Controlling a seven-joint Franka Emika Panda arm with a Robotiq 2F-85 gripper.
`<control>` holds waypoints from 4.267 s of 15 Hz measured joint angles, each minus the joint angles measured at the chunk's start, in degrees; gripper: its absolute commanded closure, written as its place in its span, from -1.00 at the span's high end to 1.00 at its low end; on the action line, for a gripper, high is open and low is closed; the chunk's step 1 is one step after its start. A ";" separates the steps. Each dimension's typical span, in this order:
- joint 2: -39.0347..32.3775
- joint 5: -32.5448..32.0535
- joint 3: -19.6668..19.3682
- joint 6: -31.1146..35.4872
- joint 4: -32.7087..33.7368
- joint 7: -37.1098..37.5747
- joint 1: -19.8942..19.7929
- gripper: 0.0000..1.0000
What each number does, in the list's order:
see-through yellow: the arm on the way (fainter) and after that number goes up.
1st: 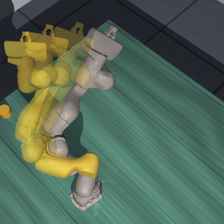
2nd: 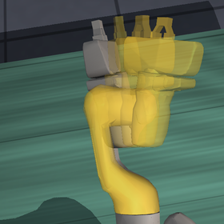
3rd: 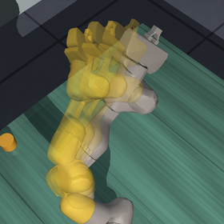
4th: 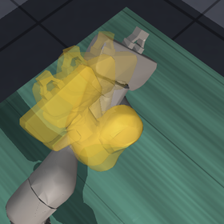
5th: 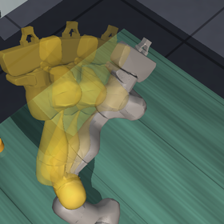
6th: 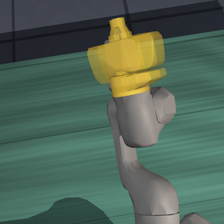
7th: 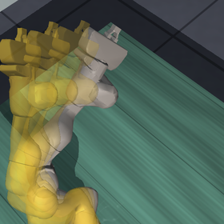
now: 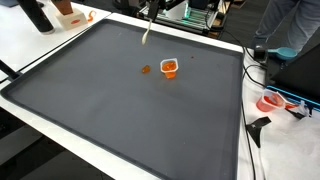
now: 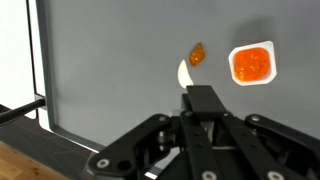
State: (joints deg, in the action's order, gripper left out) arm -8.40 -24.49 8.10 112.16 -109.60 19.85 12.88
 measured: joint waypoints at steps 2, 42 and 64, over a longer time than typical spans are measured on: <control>-1.57 -3.96 0.39 -3.34 1.15 4.79 1.77 -0.94; -26.41 -17.40 -1.37 -19.48 21.26 23.37 13.71 -0.94; -12.97 -1.26 -1.41 -11.16 18.93 6.33 3.91 -0.94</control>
State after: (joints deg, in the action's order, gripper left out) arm -21.37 -25.74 6.69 101.00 -90.67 26.18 16.79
